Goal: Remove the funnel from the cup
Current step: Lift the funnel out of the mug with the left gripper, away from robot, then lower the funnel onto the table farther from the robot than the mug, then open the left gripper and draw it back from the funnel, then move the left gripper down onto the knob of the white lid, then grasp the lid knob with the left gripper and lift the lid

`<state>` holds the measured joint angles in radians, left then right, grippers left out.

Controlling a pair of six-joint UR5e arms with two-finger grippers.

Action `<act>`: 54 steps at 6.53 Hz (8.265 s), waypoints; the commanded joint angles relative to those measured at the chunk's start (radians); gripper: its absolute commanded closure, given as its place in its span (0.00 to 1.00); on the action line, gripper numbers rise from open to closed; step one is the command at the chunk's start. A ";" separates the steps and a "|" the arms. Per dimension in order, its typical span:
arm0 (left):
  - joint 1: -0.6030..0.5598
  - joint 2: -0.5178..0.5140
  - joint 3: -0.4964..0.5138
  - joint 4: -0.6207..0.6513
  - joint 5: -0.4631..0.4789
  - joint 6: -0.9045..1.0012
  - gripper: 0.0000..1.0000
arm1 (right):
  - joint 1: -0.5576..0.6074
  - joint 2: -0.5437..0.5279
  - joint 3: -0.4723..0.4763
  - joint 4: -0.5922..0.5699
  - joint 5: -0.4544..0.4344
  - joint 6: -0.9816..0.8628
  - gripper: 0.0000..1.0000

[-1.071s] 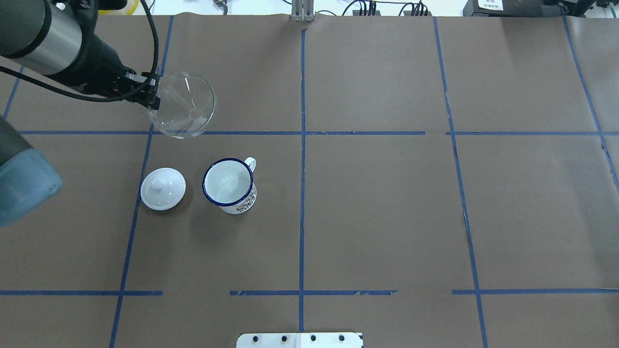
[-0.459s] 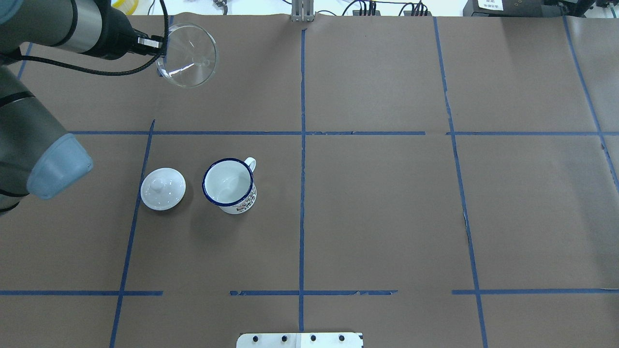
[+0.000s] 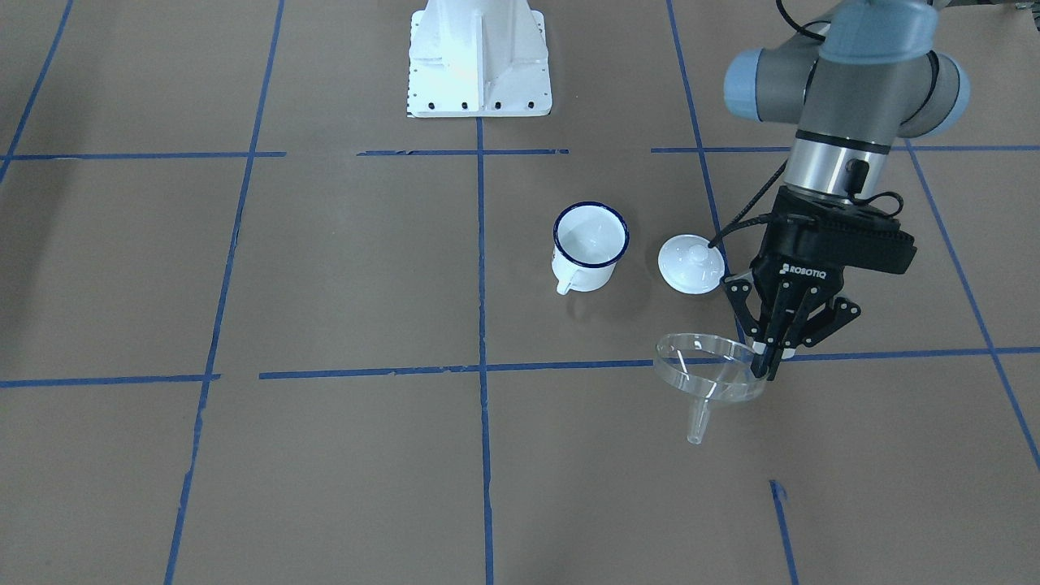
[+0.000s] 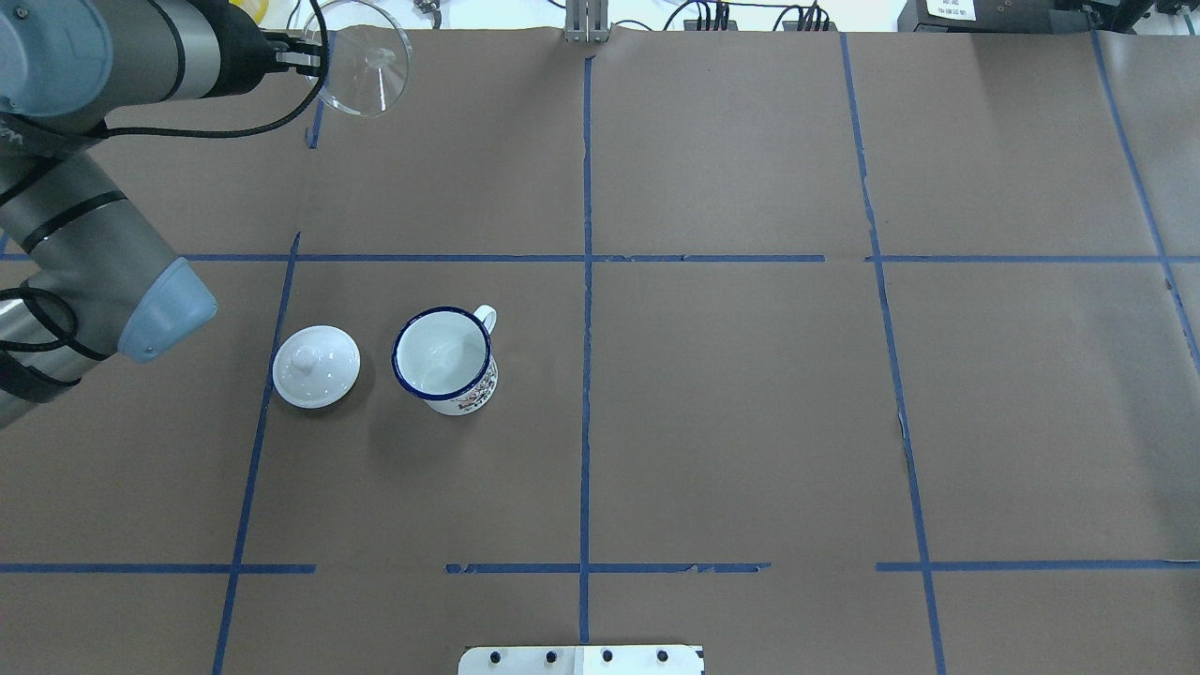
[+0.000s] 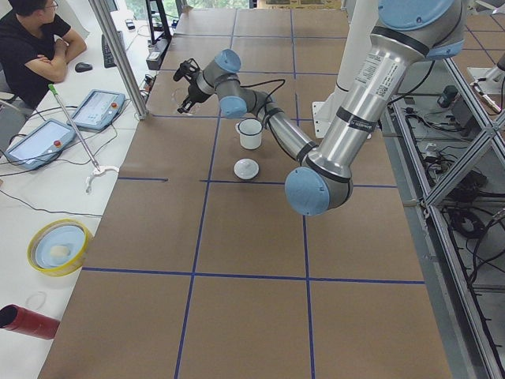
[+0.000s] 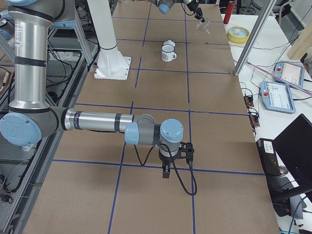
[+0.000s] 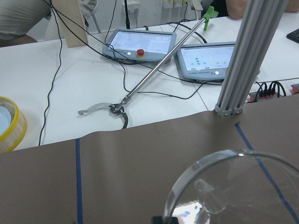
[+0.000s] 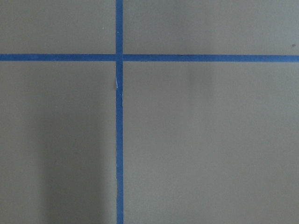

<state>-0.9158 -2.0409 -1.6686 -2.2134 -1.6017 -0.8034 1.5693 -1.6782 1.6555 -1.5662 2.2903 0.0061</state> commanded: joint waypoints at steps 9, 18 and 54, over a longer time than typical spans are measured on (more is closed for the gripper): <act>0.189 -0.096 0.389 -0.222 0.513 0.187 1.00 | 0.000 0.000 0.001 0.000 0.000 0.000 0.00; 0.308 0.047 0.444 -0.588 0.595 0.234 1.00 | 0.000 0.000 0.001 0.000 0.000 0.000 0.00; 0.199 0.199 -0.096 0.343 -0.472 -0.306 0.47 | 0.000 0.000 0.000 0.000 0.000 0.000 0.00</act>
<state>-0.7160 -1.8430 -1.7638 -1.8704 -2.0761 -1.1095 1.5693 -1.6782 1.6557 -1.5662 2.2902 0.0061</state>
